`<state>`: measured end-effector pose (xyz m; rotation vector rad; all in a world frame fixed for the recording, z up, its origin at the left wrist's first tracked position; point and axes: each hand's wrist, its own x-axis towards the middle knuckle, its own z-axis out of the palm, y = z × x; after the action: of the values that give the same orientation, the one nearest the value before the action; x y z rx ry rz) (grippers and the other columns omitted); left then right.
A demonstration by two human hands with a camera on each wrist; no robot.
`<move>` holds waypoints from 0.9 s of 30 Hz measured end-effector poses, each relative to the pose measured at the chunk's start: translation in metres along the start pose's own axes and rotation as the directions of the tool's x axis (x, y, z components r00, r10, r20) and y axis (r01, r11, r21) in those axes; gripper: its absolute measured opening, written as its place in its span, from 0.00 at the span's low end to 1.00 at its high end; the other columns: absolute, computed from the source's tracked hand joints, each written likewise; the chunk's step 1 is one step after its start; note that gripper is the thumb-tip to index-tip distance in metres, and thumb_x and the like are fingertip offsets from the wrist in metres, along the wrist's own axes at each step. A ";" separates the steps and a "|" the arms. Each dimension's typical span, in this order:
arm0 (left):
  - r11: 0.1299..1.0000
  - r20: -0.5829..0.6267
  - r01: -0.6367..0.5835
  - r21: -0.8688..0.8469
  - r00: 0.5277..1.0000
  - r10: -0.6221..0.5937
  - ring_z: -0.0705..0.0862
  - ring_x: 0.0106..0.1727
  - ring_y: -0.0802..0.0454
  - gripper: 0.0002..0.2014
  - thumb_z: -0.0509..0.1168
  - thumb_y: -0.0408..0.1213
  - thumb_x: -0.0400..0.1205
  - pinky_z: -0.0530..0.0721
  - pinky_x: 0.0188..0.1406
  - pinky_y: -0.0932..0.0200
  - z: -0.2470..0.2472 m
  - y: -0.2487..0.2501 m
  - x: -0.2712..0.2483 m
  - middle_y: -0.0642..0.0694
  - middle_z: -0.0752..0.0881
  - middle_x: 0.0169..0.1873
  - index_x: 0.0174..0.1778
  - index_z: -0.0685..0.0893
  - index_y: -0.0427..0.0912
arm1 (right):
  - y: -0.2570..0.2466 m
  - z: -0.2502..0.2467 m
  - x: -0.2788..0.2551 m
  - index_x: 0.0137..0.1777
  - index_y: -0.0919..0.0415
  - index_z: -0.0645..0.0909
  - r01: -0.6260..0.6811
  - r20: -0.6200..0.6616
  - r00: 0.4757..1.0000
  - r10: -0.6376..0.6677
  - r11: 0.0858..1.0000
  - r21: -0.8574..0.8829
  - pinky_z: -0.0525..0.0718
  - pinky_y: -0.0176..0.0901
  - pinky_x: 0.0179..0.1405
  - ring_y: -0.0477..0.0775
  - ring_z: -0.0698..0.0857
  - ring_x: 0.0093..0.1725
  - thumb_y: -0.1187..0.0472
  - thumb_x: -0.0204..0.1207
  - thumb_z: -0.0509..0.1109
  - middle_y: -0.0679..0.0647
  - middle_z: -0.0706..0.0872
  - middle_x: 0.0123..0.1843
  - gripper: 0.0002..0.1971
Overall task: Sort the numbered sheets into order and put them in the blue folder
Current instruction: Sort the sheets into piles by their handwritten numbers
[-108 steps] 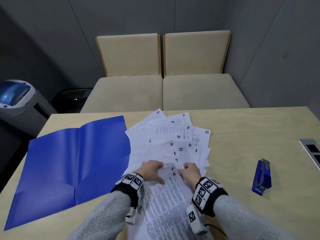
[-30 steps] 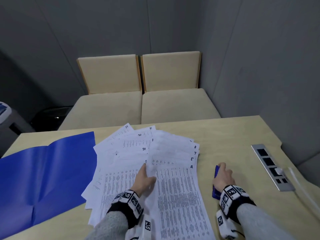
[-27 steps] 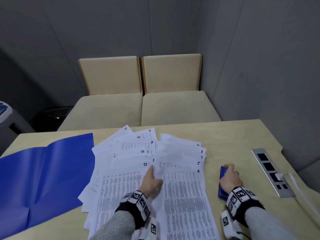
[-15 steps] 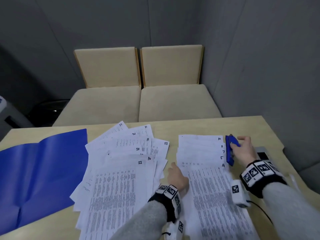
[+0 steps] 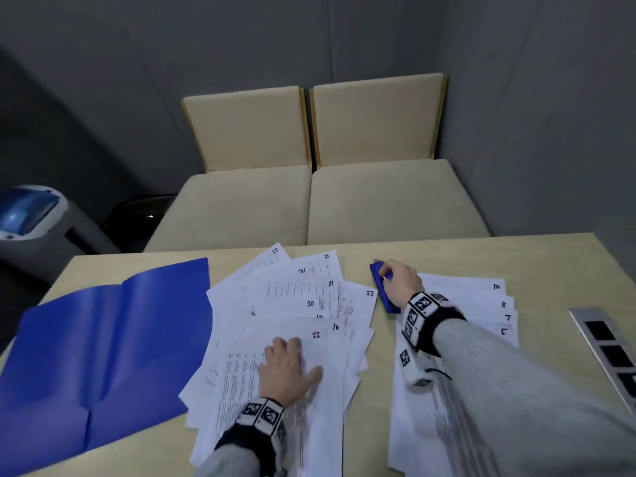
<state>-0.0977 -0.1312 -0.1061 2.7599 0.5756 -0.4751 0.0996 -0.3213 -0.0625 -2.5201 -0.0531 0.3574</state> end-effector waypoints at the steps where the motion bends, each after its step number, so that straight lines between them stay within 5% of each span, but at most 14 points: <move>1: 1.000 0.008 -0.010 -0.001 1.000 0.010 0.69 0.64 0.46 0.30 0.61 0.63 0.75 0.81 0.57 0.48 0.000 -0.003 0.001 0.45 0.67 0.64 0.68 0.67 0.50 | -0.005 0.009 0.000 0.55 0.55 0.80 0.001 -0.007 1.000 -0.002 0.999 -0.048 0.77 0.45 0.47 0.66 0.81 0.56 0.72 0.75 0.57 0.61 0.80 0.62 0.16; 6: 0.996 0.009 -0.086 -0.002 0.996 0.086 0.69 0.65 0.48 0.25 0.61 0.49 0.79 0.82 0.56 0.52 -0.007 -0.015 0.003 0.46 0.68 0.66 0.71 0.68 0.50 | -0.014 0.030 -0.006 0.69 0.61 0.72 -0.014 0.124 0.992 0.040 0.979 -0.206 0.76 0.53 0.60 0.67 0.71 0.67 0.70 0.77 0.61 0.64 0.70 0.69 0.20; 9: 0.988 -0.049 -0.153 0.012 0.987 0.154 0.71 0.64 0.49 0.20 0.60 0.42 0.81 0.79 0.57 0.54 -0.013 -0.025 0.007 0.46 0.69 0.65 0.70 0.69 0.50 | -0.018 0.026 -0.026 0.68 0.55 0.71 0.045 -0.016 0.999 -0.051 0.961 -0.271 0.70 0.56 0.65 0.64 0.66 0.71 0.66 0.76 0.64 0.59 0.63 0.74 0.20; 11: 0.982 -0.123 -0.175 0.073 0.975 0.183 0.71 0.65 0.48 0.23 0.60 0.43 0.81 0.76 0.61 0.52 -0.021 -0.033 0.011 0.46 0.69 0.67 0.72 0.67 0.50 | -0.019 0.029 -0.052 0.67 0.54 0.74 0.161 -0.069 0.981 -0.184 0.954 -0.255 0.70 0.53 0.65 0.60 0.68 0.71 0.64 0.78 0.62 0.56 0.67 0.71 0.18; 13: 0.971 -0.132 -0.191 0.142 0.969 0.210 0.70 0.67 0.47 0.29 0.63 0.49 0.78 0.71 0.66 0.49 -0.028 -0.043 0.020 0.47 0.69 0.67 0.75 0.64 0.49 | -0.017 0.044 -0.082 0.61 0.55 0.77 0.216 0.026 0.976 -0.214 0.970 -0.107 0.75 0.47 0.59 0.55 0.75 0.63 0.64 0.80 0.59 0.54 0.75 0.63 0.13; 16: 0.950 -0.024 -0.234 0.208 0.969 0.244 0.71 0.66 0.46 0.35 0.67 0.57 0.73 0.67 0.69 0.45 -0.038 -0.054 0.032 0.47 0.71 0.65 0.73 0.65 0.48 | -0.006 0.081 -0.114 0.56 0.58 0.79 -0.002 0.154 0.988 -0.027 0.983 0.182 0.79 0.42 0.46 0.53 0.81 0.48 0.66 0.80 0.56 0.54 0.83 0.54 0.12; 20: 0.928 0.069 -0.319 0.191 0.948 0.312 0.71 0.64 0.47 0.29 0.70 0.55 0.72 0.66 0.70 0.48 -0.041 -0.059 0.042 0.48 0.72 0.60 0.66 0.70 0.50 | 0.008 0.122 -0.129 0.65 0.62 0.76 -0.328 0.184 0.944 0.272 0.818 0.473 0.78 0.42 0.40 0.55 0.80 0.38 0.68 0.76 0.64 0.55 0.81 0.42 0.17; 23: 0.872 0.049 -0.464 0.156 0.886 0.462 0.72 0.61 0.48 0.11 0.64 0.43 0.79 0.66 0.69 0.49 -0.036 -0.061 0.038 0.50 0.70 0.51 0.57 0.79 0.50 | 0.003 0.126 -0.124 0.67 0.55 0.74 -0.311 0.106 0.948 0.299 0.810 0.498 0.77 0.41 0.42 0.56 0.80 0.39 0.63 0.76 0.66 0.61 0.82 0.48 0.19; 27: 0.803 0.013 -0.581 0.134 0.811 0.585 0.72 0.60 0.49 0.07 0.61 0.44 0.83 0.64 0.70 0.51 -0.022 -0.072 0.029 0.49 0.73 0.54 0.54 0.80 0.49 | -0.012 0.119 -0.112 0.59 0.58 0.82 -0.202 0.020 0.976 0.218 0.864 0.461 0.74 0.39 0.42 0.54 0.78 0.41 0.61 0.74 0.71 0.58 0.77 0.43 0.14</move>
<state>-0.0980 -0.0512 -0.1115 2.8665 -0.3298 -0.3283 -0.0398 -0.2594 -0.1226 -2.0569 0.2921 0.3655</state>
